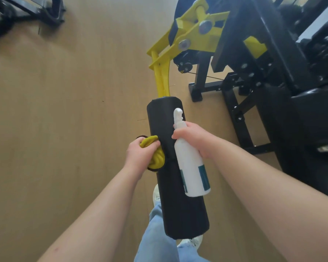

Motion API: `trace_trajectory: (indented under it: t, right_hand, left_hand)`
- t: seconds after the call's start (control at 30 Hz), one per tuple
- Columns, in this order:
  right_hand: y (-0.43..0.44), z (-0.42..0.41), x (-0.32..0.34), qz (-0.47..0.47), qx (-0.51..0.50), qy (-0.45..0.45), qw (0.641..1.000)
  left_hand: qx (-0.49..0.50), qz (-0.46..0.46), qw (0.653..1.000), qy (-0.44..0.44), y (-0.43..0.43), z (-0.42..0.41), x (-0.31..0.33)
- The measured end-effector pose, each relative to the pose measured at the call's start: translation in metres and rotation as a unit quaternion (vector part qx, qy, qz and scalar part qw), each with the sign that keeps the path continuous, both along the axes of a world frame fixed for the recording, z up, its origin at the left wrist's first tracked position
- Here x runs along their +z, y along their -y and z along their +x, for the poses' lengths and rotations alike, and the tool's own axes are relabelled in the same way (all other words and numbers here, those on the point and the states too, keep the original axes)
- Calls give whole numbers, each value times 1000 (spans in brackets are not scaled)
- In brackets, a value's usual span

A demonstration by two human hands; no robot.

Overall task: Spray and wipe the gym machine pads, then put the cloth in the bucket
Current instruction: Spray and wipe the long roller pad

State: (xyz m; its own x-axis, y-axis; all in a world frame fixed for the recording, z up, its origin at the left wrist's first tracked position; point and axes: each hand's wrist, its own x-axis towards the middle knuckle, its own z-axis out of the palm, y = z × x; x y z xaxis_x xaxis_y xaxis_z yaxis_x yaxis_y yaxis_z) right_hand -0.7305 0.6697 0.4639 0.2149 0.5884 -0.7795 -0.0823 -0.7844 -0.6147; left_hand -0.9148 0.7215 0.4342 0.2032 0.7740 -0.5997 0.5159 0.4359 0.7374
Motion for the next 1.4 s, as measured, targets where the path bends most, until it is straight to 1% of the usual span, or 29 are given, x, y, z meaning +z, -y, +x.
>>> trace_trajectory:
  t: [0.13,0.33,0.5,0.63,0.8,0.93,1.07,1.23,1.4]
  right_hand:
    - [-35,11,-3,16,-50,-12,999]
    - [-45,17,-3,-35,-37,13,999]
    - [-15,11,-4,-32,-26,-16,999]
    - [16,2,-3,-48,-5,35,998]
    - [57,-5,3,-58,11,-22,998]
    - [88,-17,5,-74,41,27,996]
    - [119,-27,10,-88,51,-1,995]
    - [152,-44,11,-86,75,34,993]
    - [181,-55,15,-98,93,10,991]
  left_hand:
    - [9,1,1000,10,-24,9,-1]
    - [33,-8,999,15,-34,10,-5]
    - [38,-11,999,15,-25,7,-4]
    - [40,-5,999,20,-11,8,2]
    - [41,4,999,18,16,4,7]
    - [48,11,999,13,39,-2,11]
    - [52,12,999,11,64,-11,16]
    - [53,18,998,5,94,-24,20]
    - [52,18,998,-9,123,-35,25]
